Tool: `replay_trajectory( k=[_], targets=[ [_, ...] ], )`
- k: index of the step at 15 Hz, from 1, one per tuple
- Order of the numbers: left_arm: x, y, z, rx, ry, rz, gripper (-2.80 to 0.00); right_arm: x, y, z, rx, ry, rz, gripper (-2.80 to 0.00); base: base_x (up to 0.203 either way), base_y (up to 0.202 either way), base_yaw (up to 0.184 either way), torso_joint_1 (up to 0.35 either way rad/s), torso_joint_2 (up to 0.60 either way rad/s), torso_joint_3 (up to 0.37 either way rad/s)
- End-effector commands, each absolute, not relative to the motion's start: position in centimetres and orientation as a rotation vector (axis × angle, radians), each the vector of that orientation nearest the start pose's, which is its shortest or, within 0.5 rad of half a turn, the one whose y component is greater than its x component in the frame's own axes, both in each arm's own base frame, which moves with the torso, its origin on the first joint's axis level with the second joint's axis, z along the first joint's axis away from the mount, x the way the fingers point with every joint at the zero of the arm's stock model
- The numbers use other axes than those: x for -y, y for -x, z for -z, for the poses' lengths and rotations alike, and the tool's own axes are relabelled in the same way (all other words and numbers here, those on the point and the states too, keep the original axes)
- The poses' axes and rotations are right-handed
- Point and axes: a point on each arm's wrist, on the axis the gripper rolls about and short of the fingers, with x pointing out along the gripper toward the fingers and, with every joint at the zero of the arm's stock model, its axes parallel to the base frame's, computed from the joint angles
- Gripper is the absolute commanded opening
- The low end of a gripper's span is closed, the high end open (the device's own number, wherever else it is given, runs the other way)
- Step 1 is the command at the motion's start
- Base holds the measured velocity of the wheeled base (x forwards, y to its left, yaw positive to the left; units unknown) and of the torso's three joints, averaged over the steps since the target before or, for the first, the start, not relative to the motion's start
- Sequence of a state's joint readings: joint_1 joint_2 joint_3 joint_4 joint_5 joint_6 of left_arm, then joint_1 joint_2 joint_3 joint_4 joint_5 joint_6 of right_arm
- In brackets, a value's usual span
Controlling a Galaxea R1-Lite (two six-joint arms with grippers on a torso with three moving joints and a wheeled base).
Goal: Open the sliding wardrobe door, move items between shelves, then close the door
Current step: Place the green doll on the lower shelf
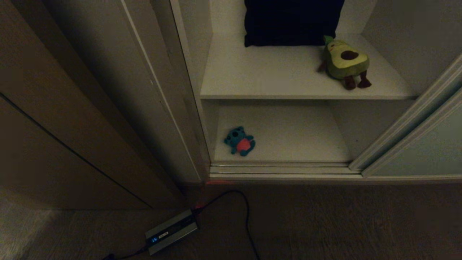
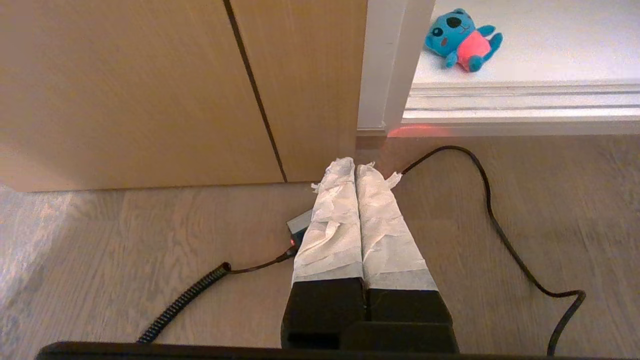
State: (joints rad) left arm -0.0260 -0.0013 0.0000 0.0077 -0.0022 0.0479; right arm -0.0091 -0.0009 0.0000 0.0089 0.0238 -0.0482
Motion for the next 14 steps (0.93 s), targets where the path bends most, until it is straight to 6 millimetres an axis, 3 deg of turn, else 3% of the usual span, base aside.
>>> replay_trajectory(
  k=[1, 4, 14],
  targets=[
    [-0.05, 2.29, -7.47, -0.005, -0.052, 0.031, -2.80, -0.07, 2.26, -7.37, -0.012, 0.049, -0.014, -2.80, 0.000, 0.000, 0.000, 0.000, 0.00, 0.000],
    [-0.05, 2.29, -7.47, -0.005, -0.055, 0.031, -2.80, -0.08, 2.26, -7.37, -0.012, 0.049, -0.016, -2.80, 0.022, 0.000, 0.000, 0.001, 0.00, 0.001],
    [-0.05, 2.29, -7.47, -0.005, -0.058, 0.031, -2.80, -0.07, 2.26, -7.37, -0.012, 0.049, -0.014, -2.80, 0.193, 0.000, 0.001, 0.004, 0.00, 0.004]
  ],
)
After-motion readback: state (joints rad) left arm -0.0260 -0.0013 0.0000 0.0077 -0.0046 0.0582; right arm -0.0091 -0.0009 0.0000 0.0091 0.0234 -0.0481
